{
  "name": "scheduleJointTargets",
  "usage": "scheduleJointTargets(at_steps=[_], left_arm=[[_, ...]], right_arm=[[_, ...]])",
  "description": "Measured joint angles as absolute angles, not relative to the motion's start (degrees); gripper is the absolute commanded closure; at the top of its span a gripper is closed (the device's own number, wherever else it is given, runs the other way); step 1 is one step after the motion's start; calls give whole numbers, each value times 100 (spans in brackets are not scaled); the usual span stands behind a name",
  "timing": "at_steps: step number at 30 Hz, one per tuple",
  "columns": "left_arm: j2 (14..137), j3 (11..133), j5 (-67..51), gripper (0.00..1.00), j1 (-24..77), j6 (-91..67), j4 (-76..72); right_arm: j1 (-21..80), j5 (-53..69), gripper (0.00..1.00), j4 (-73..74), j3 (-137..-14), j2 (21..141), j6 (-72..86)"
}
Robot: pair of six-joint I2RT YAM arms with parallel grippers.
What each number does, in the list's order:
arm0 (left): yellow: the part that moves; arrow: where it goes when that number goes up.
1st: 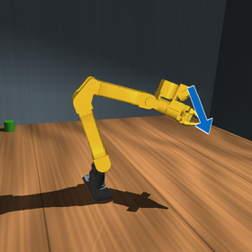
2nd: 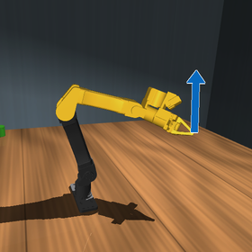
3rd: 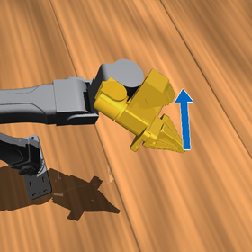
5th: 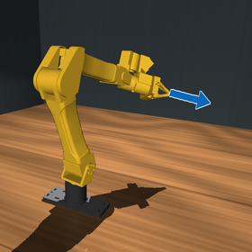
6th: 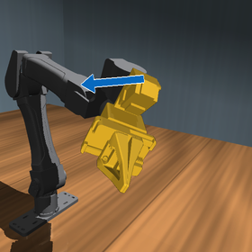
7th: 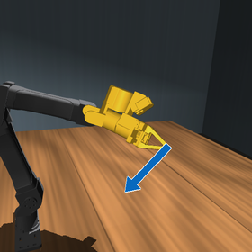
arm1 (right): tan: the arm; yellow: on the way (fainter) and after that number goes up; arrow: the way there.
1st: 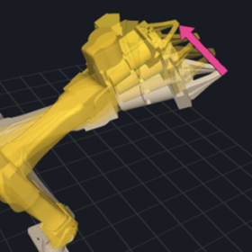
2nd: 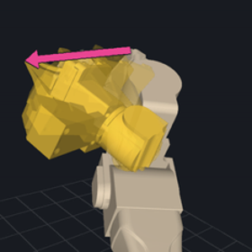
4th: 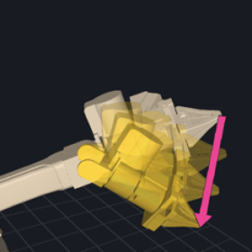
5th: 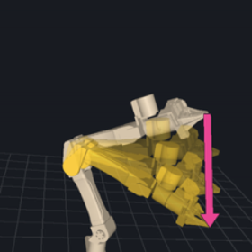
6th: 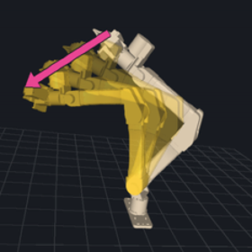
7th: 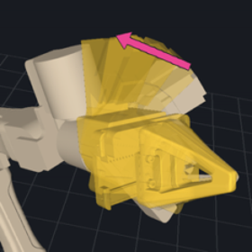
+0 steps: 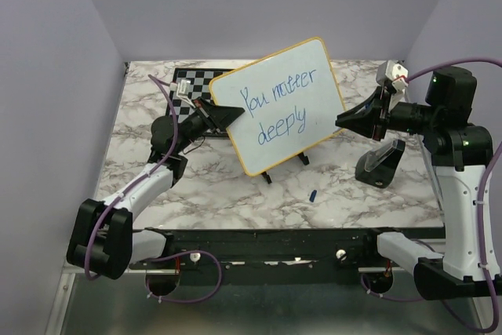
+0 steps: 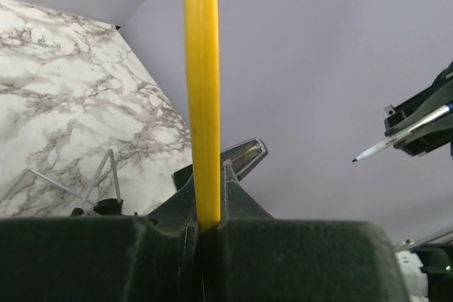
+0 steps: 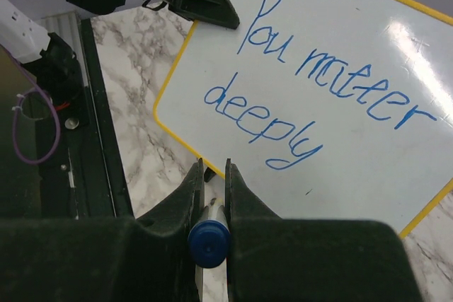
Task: Write a sentence on the whiteboard
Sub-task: Put down the whiteboard on the whiteboard stand.
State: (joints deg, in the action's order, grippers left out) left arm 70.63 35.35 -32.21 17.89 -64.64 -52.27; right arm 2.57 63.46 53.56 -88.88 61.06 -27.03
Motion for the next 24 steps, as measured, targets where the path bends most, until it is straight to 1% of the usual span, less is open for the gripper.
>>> scheduleJointTargets(at_steps=[6, 10, 17, 24], left_arm=[[7041, 3664, -3594, 100, 1723, -5586, -5061], [7116, 3354, -3627, 100, 1669, -5223, -5269], [7690, 3068, -3649, 100, 1645, -5358, -5793], [7699, 3037, -3651, 100, 1645, -5402, -6027]], right_arm=[[257, 6348, 99, 5321, -8799, 6095, -2703], [257, 6351, 100, 5269, -8709, 6099, -2681], [257, 6351, 99, 5225, -8580, 6097, -2655], [257, 6351, 99, 5199, -8473, 6051, -2641]])
